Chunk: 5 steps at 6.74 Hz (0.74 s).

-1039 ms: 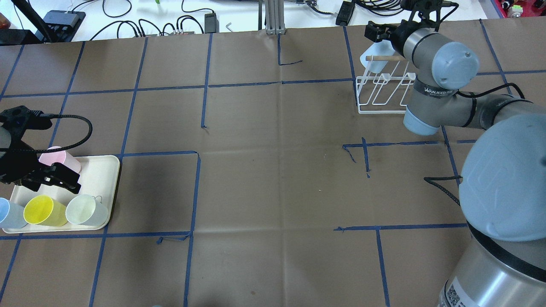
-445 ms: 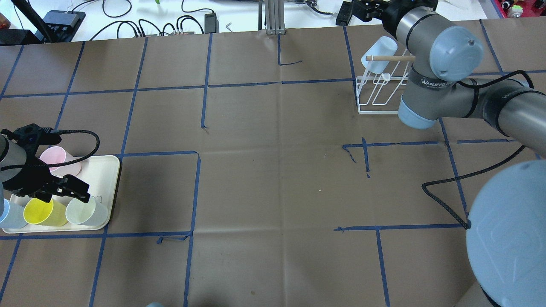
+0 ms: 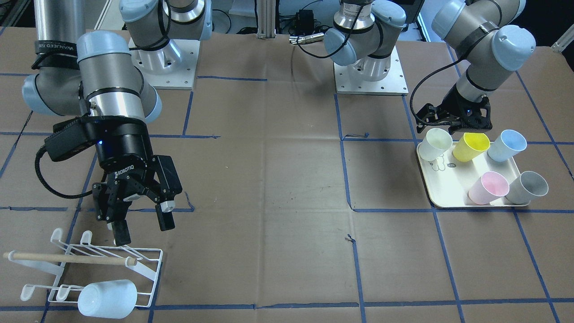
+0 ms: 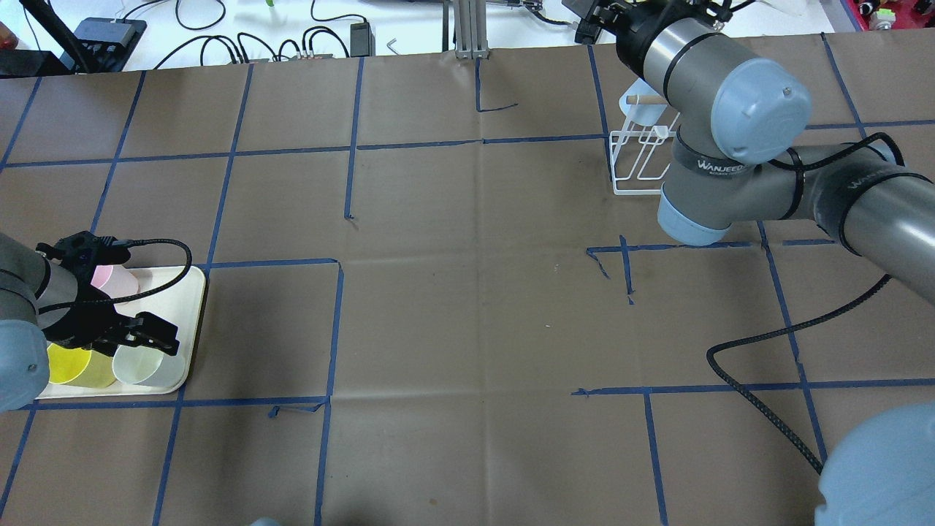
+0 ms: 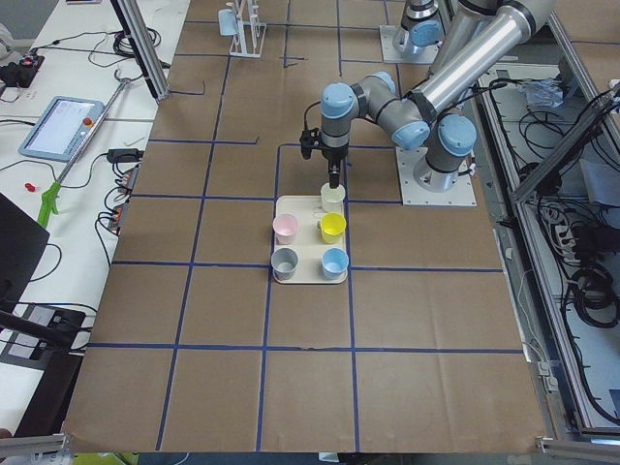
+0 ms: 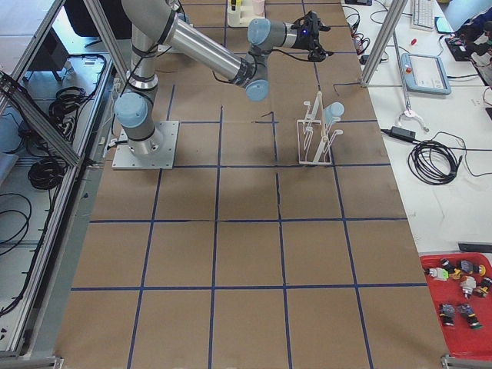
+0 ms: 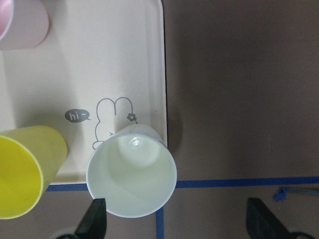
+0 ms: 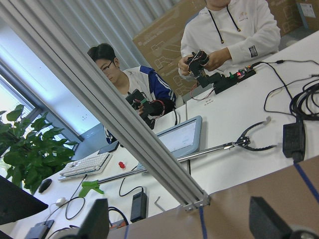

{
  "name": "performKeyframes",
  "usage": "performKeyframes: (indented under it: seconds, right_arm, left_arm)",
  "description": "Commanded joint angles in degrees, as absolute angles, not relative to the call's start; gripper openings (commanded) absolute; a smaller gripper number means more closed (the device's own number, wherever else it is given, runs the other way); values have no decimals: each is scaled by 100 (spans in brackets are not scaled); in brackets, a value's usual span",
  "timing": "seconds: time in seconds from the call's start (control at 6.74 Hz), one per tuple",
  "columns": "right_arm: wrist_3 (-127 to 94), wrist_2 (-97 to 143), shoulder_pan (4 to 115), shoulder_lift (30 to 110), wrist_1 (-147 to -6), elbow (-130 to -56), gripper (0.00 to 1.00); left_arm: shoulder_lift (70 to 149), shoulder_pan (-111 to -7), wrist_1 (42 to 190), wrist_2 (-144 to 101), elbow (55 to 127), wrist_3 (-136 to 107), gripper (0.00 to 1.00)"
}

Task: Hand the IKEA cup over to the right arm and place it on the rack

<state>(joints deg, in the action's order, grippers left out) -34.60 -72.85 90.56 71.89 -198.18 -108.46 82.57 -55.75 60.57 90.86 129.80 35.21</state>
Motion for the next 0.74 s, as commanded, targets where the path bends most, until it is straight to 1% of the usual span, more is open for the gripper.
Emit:
performKeyframes:
  seconds: [0.0,0.3,0.45,0.59]
  right_arm:
    - [-5590,-7356,9428,7522,-19881,-11319,100]
    - [-7347,-7356,9851,7550,-20021,-11355,100]
    - [-8235,-7356,9913,7550,-20352,-11503,100]
    - [-8897,-7356,9914,7498,-20938,-11679,100]
  left_arm:
    - [8639,-5590,5625,9123,13069,3420,99]
    - [8692,-5581,5608,9132,13192,3428,99]
    - [8701,-5572,5607,9132,13192,3436,98]
    - [8753,-5572,5607,9201,13192,3445,81]
